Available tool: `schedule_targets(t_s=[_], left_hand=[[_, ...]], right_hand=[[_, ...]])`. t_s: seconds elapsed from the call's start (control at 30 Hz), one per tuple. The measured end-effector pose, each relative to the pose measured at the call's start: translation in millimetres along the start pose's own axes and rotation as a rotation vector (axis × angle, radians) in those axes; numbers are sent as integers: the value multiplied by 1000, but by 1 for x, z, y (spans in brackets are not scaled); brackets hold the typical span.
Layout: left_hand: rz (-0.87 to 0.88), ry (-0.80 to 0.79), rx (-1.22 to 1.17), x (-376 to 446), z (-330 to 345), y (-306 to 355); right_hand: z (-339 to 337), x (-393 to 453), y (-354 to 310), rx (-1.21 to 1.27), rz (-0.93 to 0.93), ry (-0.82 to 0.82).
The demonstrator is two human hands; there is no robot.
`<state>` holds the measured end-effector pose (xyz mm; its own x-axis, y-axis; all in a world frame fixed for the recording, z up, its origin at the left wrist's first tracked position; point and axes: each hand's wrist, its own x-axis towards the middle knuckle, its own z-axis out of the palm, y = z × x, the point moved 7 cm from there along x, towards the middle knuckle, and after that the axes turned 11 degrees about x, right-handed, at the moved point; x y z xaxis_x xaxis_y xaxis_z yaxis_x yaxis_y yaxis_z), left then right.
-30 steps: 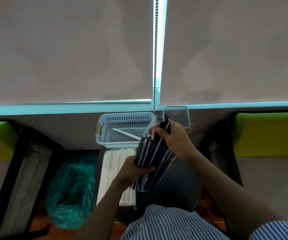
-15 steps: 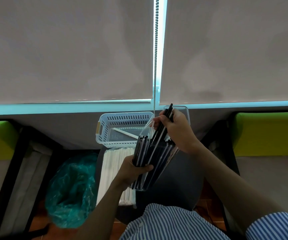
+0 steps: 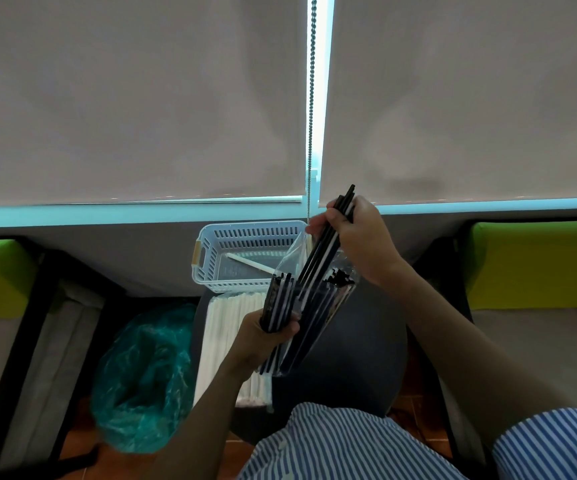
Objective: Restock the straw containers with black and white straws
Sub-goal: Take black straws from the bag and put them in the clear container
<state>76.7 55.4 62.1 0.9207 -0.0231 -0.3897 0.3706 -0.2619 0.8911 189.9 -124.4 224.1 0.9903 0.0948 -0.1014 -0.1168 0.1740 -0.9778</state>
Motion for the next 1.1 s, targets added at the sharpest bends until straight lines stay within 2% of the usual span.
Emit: schedule_targets(t_s=[0.27, 0.57, 0.7, 0.9, 1.1], left_hand=[[-40, 14, 7, -2, -2, -14], [-82, 73, 43, -2, -10, -26], [-85, 84, 42, -2, -12, -25], [-70, 76, 32, 1, -12, -17], [-39, 75, 31, 3, -12, -6]], right_hand=[[-17, 15, -34, 26, -107, 69], [-53, 36, -82, 54, -361, 232], [-68, 47, -83, -119, -456, 329], [-65, 67, -17, -329, -312, 272], [-62, 74, 38, -412, -127, 208]])
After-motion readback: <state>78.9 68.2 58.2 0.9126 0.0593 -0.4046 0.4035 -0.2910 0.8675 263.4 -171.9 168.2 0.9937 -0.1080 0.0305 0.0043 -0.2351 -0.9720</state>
